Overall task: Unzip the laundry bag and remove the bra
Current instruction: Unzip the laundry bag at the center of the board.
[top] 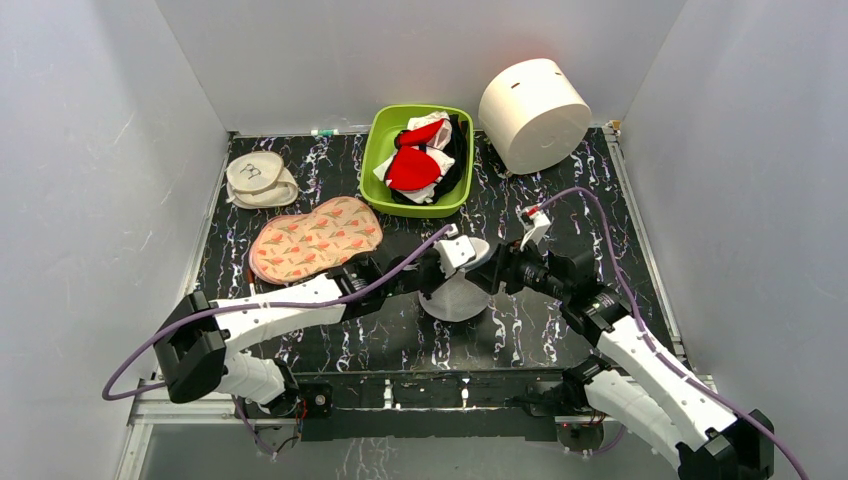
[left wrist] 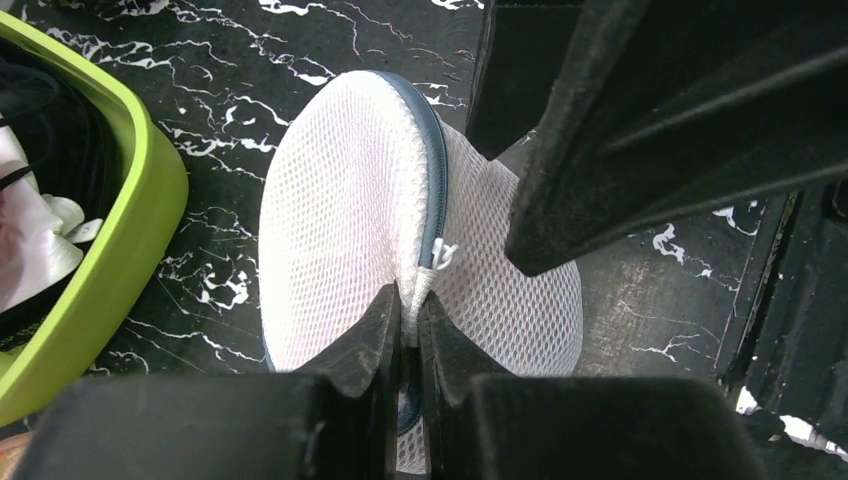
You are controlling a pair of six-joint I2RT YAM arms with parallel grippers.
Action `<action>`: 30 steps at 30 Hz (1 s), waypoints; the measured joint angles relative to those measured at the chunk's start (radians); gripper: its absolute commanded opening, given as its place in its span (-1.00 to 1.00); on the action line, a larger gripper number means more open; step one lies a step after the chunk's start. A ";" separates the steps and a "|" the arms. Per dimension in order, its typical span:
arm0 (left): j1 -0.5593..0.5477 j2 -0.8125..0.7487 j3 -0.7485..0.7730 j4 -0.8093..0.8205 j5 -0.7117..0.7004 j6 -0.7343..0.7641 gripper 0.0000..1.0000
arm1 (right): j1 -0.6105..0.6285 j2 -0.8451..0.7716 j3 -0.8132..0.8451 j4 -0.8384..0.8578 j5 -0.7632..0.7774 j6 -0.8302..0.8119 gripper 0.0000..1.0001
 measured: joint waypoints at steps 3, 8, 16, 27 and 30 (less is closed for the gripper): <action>0.000 0.022 0.019 -0.007 0.001 -0.022 -1.00 | 0.003 -0.003 0.000 0.020 -0.024 0.001 -0.17; 0.000 0.024 0.021 -0.014 0.008 -0.042 -1.00 | 0.008 0.019 0.000 0.047 -0.056 0.014 -0.25; 0.000 0.024 0.026 -0.023 0.018 -0.049 -1.00 | 0.018 0.055 0.000 0.062 -0.056 0.023 -0.39; 0.000 0.029 0.028 -0.025 0.029 -0.048 -1.00 | 0.032 0.111 0.000 0.122 -0.070 0.040 -0.58; 0.001 0.031 0.030 -0.023 0.029 -0.048 -1.00 | 0.032 0.109 -0.002 0.133 -0.068 0.051 -0.55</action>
